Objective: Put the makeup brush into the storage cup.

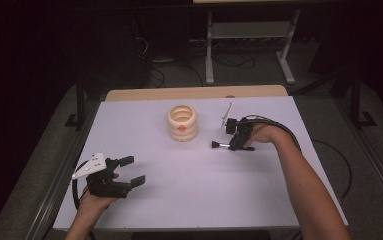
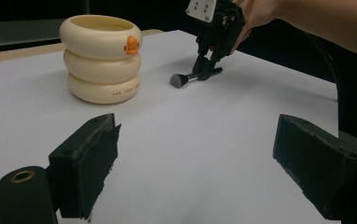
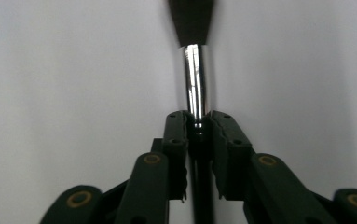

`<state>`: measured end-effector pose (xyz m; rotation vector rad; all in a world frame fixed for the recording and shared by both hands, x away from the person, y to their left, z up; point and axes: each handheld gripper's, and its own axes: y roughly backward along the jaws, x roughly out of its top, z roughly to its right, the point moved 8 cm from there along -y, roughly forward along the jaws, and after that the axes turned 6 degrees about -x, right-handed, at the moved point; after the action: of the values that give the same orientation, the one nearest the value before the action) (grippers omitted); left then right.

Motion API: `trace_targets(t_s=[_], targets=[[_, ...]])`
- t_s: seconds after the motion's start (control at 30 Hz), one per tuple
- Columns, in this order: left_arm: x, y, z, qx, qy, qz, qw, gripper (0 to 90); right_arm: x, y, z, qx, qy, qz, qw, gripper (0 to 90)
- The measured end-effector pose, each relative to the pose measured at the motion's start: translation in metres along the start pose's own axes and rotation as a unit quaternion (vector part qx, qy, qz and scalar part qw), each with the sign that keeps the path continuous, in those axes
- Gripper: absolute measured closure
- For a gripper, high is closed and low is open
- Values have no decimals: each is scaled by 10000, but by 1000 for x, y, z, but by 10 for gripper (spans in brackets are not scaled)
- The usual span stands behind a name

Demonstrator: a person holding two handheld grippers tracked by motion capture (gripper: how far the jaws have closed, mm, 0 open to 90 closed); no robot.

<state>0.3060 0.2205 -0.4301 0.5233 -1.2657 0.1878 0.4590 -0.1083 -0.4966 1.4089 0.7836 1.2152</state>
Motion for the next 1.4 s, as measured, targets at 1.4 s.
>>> trace_targets(t_s=[1.4], targets=[[-1, -1, 0, -7, 40, 20, 10000, 134, 27, -7, -2, 52, 64, -91, 9999, 758]])
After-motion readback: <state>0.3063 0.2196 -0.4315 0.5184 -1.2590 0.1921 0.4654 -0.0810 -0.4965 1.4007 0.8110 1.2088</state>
